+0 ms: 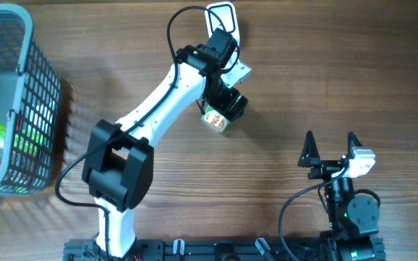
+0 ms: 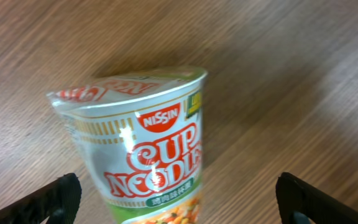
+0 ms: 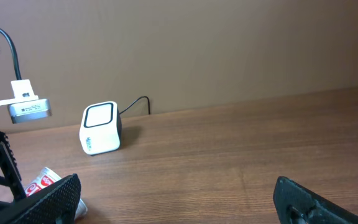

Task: Scan the item barcode
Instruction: 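Carry the cup noodles with left gripper to the white scanner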

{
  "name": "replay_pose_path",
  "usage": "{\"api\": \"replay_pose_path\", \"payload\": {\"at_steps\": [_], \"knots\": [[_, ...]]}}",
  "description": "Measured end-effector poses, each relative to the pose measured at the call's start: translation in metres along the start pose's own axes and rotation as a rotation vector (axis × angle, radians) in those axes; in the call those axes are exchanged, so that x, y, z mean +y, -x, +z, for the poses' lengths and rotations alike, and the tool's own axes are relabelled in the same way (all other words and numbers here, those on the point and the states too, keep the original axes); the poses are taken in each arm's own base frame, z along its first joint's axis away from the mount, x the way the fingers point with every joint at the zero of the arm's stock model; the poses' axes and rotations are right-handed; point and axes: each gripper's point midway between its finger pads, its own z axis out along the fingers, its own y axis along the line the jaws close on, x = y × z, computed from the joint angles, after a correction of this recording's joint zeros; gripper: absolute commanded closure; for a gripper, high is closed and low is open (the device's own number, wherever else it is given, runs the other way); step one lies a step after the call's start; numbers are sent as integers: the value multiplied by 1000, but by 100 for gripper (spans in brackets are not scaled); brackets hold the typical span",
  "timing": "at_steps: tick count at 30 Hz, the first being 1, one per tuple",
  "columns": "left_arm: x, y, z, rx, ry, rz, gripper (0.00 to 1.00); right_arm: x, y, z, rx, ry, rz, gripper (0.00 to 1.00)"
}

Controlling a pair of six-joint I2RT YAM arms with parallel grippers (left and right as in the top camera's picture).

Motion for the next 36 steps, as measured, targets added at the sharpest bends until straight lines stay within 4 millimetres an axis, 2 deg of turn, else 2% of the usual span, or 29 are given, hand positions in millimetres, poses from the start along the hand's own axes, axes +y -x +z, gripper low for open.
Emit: {"api": "replay_pose_path", "payload": {"at_steps": [3, 5, 6, 7, 8, 9, 12, 15, 18, 21, 25, 29, 33, 35, 36], "knots": [[30, -4, -5, 0, 63, -109, 6, 0, 0, 0, 0, 0, 0, 0], [48, -9, -10, -3, 75, -181, 16, 0, 0, 0, 0, 0, 0, 0], [61, -11, -12, -7, 82, -225, 30, 0, 0, 0, 0, 0, 0, 0], [77, -15, -16, -13, 91, -267, 58, 0, 0, 0, 0, 0, 0, 0], [88, -18, -19, -18, 97, -296, 81, 0, 0, 0, 0, 0, 0, 0], [95, -20, -21, -21, 100, -319, 91, 0, 0, 0, 0, 0, 0, 0], [110, -18, -20, -55, 113, -346, 91, 0, 0, 0, 0, 0, 0, 0], [106, -16, -10, -73, 102, -332, 90, 0, 0, 0, 0, 0, 0, 0], [94, -21, 3, -51, 87, -312, 87, 0, 0, 0, 0, 0, 0, 0], [76, -16, 7, -47, 62, -277, 87, 0, 0, 0, 0, 0, 0, 0], [40, -10, 15, -32, 23, -206, 84, 0, 0, 0, 0, 0, 0, 0], [6, -11, 22, 4, 0, -142, 80, 0, 0, 0, 0, 0, 0, 0], [-14, -17, 25, 39, -13, -107, 77, 0, 0, 0, 0, 0, 0, 0], [-26, -17, 27, 45, -21, -79, 69, 0, 0, 0, 0, 0, 0, 0], [-30, -17, 28, 46, -24, -71, 60, 0, 0, 0, 0, 0, 0, 0]]}}
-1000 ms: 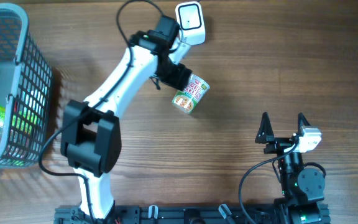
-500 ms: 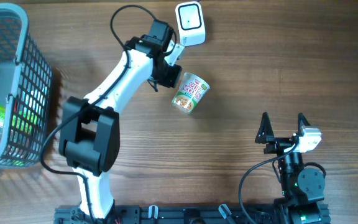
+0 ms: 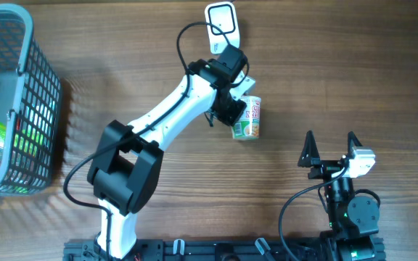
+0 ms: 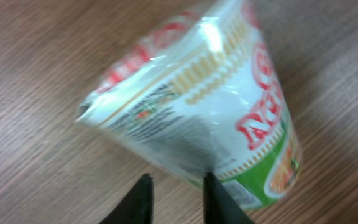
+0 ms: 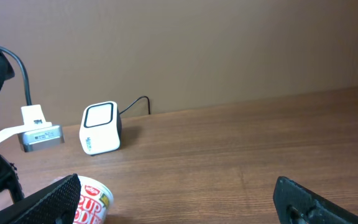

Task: Scan the item barcode
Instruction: 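Carry the cup noodles with left gripper to the white scanner, then rotate the cup noodles under the scanner with left gripper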

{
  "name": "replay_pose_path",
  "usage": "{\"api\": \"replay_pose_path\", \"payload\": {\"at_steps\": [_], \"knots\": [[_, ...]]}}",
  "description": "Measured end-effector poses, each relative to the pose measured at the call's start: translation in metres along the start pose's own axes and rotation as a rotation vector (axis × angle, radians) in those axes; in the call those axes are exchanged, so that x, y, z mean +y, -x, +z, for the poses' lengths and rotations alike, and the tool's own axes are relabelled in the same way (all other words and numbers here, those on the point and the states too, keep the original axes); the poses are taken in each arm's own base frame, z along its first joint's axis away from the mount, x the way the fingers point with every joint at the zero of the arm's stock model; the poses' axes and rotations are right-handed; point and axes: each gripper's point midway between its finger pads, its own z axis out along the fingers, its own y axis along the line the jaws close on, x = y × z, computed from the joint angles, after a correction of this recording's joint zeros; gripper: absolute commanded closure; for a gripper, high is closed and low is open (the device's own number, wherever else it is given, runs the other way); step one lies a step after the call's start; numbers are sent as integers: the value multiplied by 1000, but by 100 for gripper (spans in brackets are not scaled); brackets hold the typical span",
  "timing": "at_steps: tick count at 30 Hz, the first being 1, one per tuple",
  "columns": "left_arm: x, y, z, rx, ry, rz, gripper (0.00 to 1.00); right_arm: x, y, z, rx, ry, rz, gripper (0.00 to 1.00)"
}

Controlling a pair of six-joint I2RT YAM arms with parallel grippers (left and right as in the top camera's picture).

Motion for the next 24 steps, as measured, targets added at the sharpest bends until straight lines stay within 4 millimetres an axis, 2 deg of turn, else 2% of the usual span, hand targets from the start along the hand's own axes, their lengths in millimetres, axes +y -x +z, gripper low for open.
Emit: {"api": "replay_pose_path", "payload": {"at_steps": [2, 3, 4, 14, 17, 19, 21, 24], "knots": [[-10, -1, 2, 4, -6, 19, 19, 0, 0, 0, 0, 0, 0, 0], [-10, 0, 2, 2, -6, 14, 15, 0, 0, 0, 0, 0, 0, 0], [-11, 1, 2, 0, -7, 2, 1, 0, 0, 0, 0, 0, 0, 0], [-20, 5, 2, -15, -64, -100, 0, 0, 0, 0, 0, 0, 0, 0], [-22, 9, 2, -27, -75, -217, 0, 0, 0, 0, 0, 0, 0, 0], [-20, 13, 6, -49, -78, -285, 0, 0, 0, 0, 0, 0, 0, 0], [-14, 3, 19, -37, -51, -381, 0, 0, 0, 0, 0, 0, 0, 0], [-13, 5, 29, -67, -44, -410, 0, 0, 0, 0, 0, 0, 0, 0]]}}
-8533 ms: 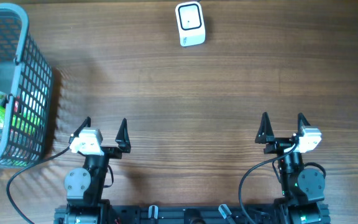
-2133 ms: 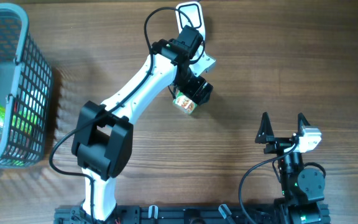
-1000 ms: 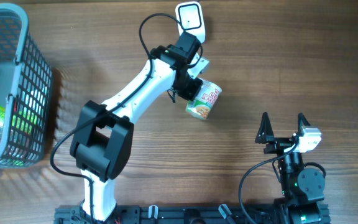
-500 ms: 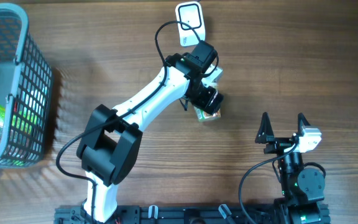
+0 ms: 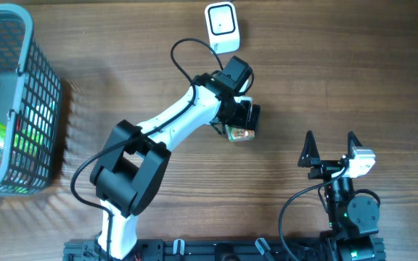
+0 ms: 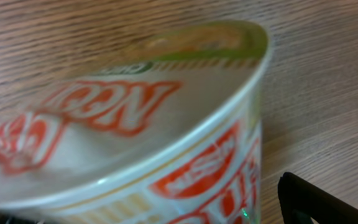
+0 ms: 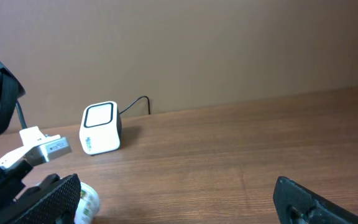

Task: Scan the item barcode
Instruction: 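Rotate the cup noodles under the scanner with left gripper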

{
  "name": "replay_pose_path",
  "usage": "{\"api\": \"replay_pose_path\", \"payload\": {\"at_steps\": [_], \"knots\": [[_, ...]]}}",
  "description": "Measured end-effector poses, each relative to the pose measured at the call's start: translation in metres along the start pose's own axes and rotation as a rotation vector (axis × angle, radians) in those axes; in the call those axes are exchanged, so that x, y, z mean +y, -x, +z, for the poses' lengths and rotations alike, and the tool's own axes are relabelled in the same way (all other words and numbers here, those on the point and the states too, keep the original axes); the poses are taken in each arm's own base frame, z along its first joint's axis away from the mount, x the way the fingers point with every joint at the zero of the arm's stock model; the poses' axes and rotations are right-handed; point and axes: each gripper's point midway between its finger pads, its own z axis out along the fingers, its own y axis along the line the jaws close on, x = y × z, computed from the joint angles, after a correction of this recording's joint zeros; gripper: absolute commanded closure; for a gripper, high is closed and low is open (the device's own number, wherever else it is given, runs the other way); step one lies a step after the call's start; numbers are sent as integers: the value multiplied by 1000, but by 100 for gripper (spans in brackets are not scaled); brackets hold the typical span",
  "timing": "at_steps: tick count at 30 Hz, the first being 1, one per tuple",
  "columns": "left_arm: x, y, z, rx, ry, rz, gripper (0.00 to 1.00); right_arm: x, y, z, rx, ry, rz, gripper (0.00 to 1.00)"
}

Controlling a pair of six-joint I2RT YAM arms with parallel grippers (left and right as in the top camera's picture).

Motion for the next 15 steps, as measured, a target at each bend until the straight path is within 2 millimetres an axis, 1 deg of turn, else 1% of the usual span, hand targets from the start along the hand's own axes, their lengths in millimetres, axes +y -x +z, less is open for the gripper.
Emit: {"api": "replay_pose_path", "payload": {"at_steps": [2, 4, 9, 11, 13, 15], "knots": [[-7, -1, 2, -6, -7, 7, 2, 0, 0, 0, 0, 0, 0, 0], [-12, -4, 3, -3, -10, 14, 0, 0, 0, 0, 0, 0, 0, 0], [-6, -1, 3, -23, 31, -13, 0, 0, 0, 0, 0, 0, 0, 0], [-8, -2, 4, -27, 35, -52, 1, 0, 0, 0, 0, 0, 0, 0], [-12, -4, 5, -27, 35, -67, 14, 0, 0, 0, 0, 0, 0, 0], [-14, -3, 5, -33, 34, -86, 22, 0, 0, 0, 0, 0, 0, 0]]}}
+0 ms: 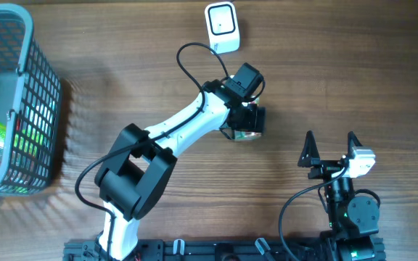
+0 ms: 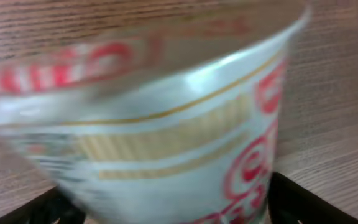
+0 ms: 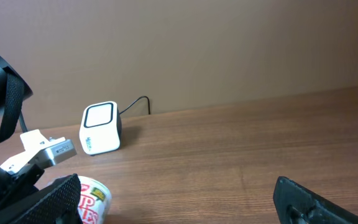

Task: Scan the item barcode
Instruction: 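Rotate the cup noodles under the scanner with left gripper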

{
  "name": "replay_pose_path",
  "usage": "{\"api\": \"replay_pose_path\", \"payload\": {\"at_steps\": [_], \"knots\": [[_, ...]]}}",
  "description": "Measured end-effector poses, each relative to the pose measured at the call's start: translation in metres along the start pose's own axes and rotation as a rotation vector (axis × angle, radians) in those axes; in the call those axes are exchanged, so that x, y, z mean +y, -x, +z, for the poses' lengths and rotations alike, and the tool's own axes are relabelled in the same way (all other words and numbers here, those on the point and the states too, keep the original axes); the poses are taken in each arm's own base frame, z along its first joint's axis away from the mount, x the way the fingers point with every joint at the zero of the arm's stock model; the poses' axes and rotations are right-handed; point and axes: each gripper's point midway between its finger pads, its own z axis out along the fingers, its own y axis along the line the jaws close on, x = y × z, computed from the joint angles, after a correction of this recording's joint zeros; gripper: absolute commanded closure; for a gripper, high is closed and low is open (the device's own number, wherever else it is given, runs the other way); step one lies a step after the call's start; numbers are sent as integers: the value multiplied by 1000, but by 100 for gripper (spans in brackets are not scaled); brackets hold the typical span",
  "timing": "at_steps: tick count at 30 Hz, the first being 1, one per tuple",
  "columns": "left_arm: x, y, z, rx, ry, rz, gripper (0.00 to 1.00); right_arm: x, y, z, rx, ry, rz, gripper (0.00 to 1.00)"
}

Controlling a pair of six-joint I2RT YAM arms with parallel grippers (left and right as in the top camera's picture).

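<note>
A Nissin cup noodles cup [image 2: 166, 124], white with red lettering, fills the left wrist view, blurred and very close. My left gripper [image 2: 176, 208] has a dark finger pressed to each side of it, shut on the cup. From overhead the left gripper [image 1: 249, 123] covers most of the cup [image 1: 242, 135], a short way below the white barcode scanner [image 1: 222, 18]. The right wrist view shows the cup [image 3: 93, 198] low on the left and the scanner [image 3: 100, 127] behind it. My right gripper [image 1: 330, 148] stands open and holds nothing.
A grey wire basket [image 1: 20, 101] with packaged goods stands at the table's left edge. The scanner's black cable [image 3: 135, 102] runs toward the brown wall behind it. The left arm reaches diagonally across the middle of the wooden table [image 1: 354, 65].
The left gripper has shifted slightly right and its wrist has turned. The cup now shows red lettering to the right wrist camera, where a pale green side showed before. The right arm is unchanged.
The left fingers first stood wide around the cup left of centre. Then the cup lay on the table to the gripper's right, with the fingers close together. Then the fingers were wide around it again, and now they grip it below the scanner.
</note>
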Motion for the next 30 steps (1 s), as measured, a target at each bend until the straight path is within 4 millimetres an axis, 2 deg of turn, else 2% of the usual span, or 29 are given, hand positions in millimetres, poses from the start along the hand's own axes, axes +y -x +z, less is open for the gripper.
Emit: {"api": "replay_pose_path", "payload": {"at_steps": [4, 6, 7, 10, 13, 16, 20, 24, 25, 27, 30], "knots": [[-3, 0, 0, -5, -3, -3, 16, 0, 0, 0, 0, 0, 0, 0], [-8, 0, 1, -23, 4, 10, 7, 0, 0, 0, 0, 0, 0, 0], [-10, -1, 2, -31, 16, 14, 7, 0, 0, 0, 0, 0, 0, 0], [-16, -5, 6, -47, 41, 26, 13, 0, 0, 0, 0, 0, 0, 0], [-16, -5, 16, -53, 49, 16, 23, 0, 0, 0, 0, 0, 0, 0], [-13, -3, 19, -63, 64, 9, 23, 0, 0, 0, 0, 0, 0, 0], [10, -1, 11, -96, 188, 5, 24, 0, 0, 0, 0, 0, 0, 0], [39, 4, -21, -162, 360, 36, 28, 0, 0, 0, 0, 0, 0, 0], [45, 0, -32, -158, 396, 42, 29, 0, 0, 0, 0, 0, 0, 0], [63, -14, -40, -102, 487, 66, 30, 0, 0, 0, 0, 0, 0, 0], [58, -27, -41, -83, 517, 108, 26, 0, 0, 0, 0, 0, 0, 0]]}}
